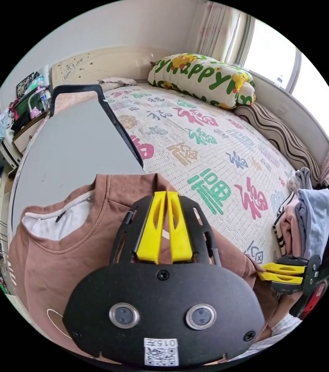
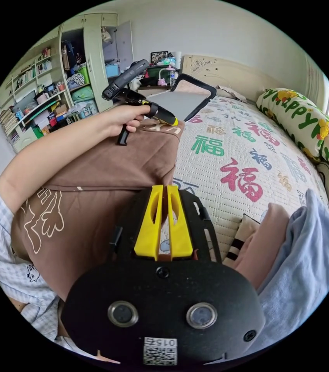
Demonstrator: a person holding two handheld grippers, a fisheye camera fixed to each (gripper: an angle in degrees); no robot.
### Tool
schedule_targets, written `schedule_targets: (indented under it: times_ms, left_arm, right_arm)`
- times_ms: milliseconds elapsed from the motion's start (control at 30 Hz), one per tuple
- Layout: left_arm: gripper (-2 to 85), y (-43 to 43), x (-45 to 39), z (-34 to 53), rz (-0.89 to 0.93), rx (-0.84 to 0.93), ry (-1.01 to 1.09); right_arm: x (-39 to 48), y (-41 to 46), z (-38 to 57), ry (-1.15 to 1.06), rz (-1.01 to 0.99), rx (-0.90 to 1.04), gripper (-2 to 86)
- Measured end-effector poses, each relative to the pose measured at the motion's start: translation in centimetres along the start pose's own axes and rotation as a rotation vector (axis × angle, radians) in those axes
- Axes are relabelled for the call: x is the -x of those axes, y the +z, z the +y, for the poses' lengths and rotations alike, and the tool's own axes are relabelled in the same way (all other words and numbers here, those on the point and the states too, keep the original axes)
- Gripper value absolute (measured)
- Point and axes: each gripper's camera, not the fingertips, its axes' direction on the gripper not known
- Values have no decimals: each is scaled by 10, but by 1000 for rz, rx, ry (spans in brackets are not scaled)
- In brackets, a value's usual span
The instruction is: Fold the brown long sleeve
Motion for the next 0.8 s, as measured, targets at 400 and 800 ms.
schedule_targets:
  times_ms: [400, 800]
  left_arm:
    - [68, -194, 1, 152, -77, -124, 222]
    - [72, -286, 84, 365, 20, -228, -18]
  right_arm:
    - [-4, -33, 26, 176, 75, -199, 67]
    - [136, -101, -6, -145, -395, -410, 74]
